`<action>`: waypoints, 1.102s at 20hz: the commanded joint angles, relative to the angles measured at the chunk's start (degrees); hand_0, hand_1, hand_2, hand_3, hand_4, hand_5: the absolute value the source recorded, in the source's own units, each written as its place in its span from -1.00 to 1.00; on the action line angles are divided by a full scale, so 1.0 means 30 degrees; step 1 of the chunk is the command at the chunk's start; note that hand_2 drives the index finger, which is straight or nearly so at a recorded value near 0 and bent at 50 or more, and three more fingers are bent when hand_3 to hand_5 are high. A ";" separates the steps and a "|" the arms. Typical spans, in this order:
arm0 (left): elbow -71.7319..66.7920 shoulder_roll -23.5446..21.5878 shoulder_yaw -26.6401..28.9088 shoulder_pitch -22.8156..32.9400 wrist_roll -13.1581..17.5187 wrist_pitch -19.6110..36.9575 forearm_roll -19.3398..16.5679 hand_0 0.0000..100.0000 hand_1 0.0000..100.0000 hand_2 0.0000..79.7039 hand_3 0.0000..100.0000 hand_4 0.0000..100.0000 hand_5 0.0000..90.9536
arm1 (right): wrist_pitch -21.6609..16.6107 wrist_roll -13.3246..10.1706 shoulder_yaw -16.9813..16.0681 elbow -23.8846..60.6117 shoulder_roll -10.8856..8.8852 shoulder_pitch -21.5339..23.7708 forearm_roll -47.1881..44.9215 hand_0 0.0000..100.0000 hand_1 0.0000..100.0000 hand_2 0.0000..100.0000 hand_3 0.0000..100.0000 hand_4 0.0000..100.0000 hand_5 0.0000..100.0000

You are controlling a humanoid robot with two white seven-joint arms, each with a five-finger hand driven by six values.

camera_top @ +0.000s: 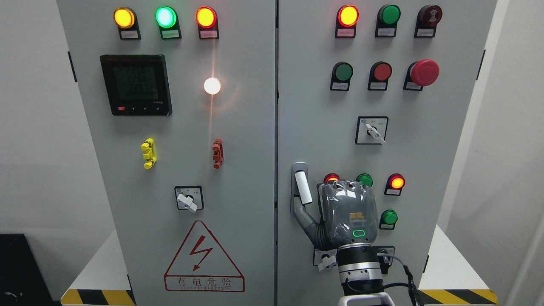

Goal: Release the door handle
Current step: 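Turn the gripped handle sideways with the right hand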

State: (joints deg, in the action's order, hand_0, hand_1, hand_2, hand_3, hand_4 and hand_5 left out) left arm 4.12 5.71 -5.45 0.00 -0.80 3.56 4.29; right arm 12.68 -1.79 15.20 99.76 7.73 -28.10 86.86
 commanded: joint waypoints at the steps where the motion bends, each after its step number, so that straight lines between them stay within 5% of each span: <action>1: 0.0002 0.0029 0.0000 0.0323 0.0002 0.0016 -0.0023 -0.76 0.11 -1.00 -1.00 -1.00 -1.00 | -0.0007 -0.0020 -0.0174 0.0058 -0.0027 -0.0007 0.0022 -0.03 -0.31 0.91 1.00 1.00 0.99; 22: 0.0002 0.0000 0.0000 0.0323 0.0002 0.0016 0.0006 -0.76 0.11 -1.00 -1.00 -1.00 -1.00 | -0.0007 -0.0020 -0.0233 0.0175 -0.0057 -0.0007 0.0198 -0.03 -0.29 0.91 1.00 1.00 1.00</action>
State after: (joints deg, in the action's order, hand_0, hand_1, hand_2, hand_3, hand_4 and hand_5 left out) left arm 4.11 5.72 -5.45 0.00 -0.80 3.56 4.27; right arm 12.66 -2.15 14.66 100.22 7.63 -28.14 87.18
